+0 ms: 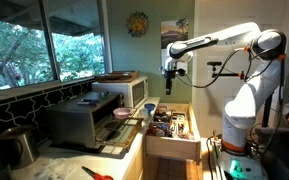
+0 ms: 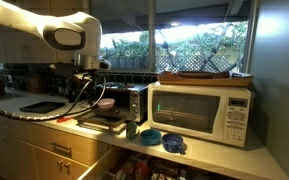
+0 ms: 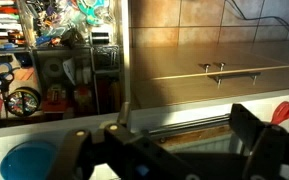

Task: Put a pen on the dark blue bowl

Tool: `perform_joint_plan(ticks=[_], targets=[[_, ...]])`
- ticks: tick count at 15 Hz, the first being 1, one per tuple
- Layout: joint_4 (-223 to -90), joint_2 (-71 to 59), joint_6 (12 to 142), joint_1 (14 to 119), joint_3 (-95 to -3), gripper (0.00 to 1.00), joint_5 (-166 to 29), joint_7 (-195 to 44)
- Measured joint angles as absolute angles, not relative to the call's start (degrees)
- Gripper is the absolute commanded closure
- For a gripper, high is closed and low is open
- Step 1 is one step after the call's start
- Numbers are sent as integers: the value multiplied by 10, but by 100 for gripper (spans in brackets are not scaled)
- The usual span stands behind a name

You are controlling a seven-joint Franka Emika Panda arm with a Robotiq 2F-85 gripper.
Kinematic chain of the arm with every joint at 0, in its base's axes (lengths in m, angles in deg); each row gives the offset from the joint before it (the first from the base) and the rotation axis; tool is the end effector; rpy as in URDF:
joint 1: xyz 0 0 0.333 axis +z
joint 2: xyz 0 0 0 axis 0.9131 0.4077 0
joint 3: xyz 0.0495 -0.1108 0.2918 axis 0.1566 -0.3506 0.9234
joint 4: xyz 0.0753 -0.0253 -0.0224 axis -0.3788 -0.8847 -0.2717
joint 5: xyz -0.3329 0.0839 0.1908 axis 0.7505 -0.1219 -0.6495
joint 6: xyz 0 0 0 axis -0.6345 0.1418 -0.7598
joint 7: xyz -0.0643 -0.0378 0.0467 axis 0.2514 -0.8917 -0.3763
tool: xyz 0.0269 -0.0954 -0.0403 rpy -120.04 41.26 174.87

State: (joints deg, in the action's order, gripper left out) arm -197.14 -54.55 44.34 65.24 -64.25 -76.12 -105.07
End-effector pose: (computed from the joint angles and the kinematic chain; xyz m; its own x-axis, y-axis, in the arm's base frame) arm 0.3638 -0.1415 0.5331 0.9907 0.1058 0.0855 0.1236 -0.9625 -0.2414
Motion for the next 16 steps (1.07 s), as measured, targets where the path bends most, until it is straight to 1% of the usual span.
perform_joint_plan(ticks=[5, 9, 12, 16], targets=[[-1972, -545, 444, 647, -638, 0, -758, -1051], [-1980, -538, 455, 602, -642, 0, -704, -1057], [-1991, -514, 488, 562, -667, 0, -649, -1081], [-1994, -437, 569, 534, -705, 0, -622, -1108]])
